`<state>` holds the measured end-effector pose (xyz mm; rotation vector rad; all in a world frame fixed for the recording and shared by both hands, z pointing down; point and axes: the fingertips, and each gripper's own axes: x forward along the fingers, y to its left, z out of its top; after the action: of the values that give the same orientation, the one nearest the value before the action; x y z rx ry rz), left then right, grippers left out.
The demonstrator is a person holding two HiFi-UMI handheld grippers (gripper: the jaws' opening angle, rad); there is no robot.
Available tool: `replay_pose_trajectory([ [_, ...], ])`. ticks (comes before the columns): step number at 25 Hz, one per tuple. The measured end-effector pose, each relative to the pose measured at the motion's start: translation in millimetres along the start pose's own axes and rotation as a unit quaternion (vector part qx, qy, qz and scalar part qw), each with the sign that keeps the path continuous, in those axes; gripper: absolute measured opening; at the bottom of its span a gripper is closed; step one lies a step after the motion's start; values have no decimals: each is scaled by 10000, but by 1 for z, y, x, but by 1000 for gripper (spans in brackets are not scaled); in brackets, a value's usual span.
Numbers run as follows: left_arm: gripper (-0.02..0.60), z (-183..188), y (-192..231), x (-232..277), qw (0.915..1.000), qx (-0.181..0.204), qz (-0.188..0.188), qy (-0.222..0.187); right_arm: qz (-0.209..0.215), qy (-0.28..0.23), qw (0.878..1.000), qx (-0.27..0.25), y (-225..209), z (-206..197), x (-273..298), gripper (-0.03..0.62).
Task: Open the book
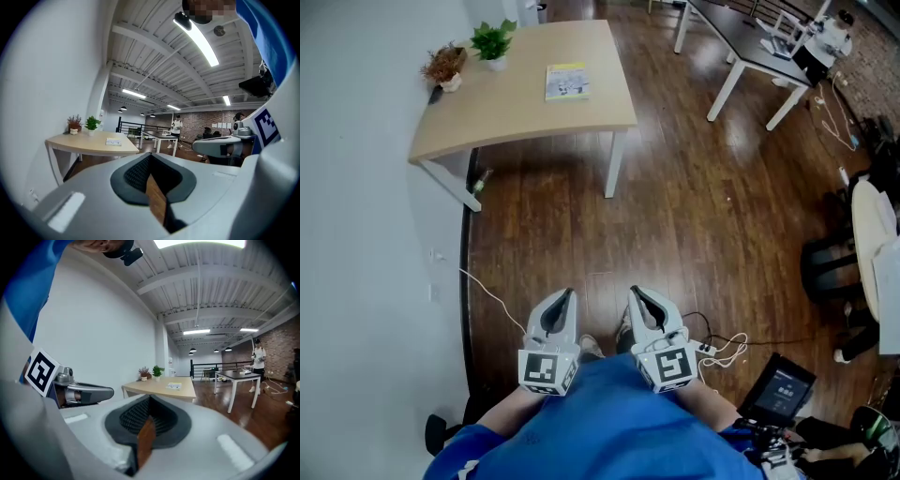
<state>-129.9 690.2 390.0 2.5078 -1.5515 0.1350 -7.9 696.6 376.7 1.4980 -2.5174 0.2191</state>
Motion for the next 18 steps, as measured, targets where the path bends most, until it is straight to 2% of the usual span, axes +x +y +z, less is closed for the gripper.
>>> replay_pose_trajectory([
  [7,8,9,32,41,9996,71,264,-54,110,-426,9990,-14,-22,13,52,3],
  [11,8,20,39,82,9991,143,392,0,183,-486,9986,37,-55,27,83,3],
  [18,8,49,27,170,9981,230,579,11,555,-613,9965,147,-126,51,130,3],
])
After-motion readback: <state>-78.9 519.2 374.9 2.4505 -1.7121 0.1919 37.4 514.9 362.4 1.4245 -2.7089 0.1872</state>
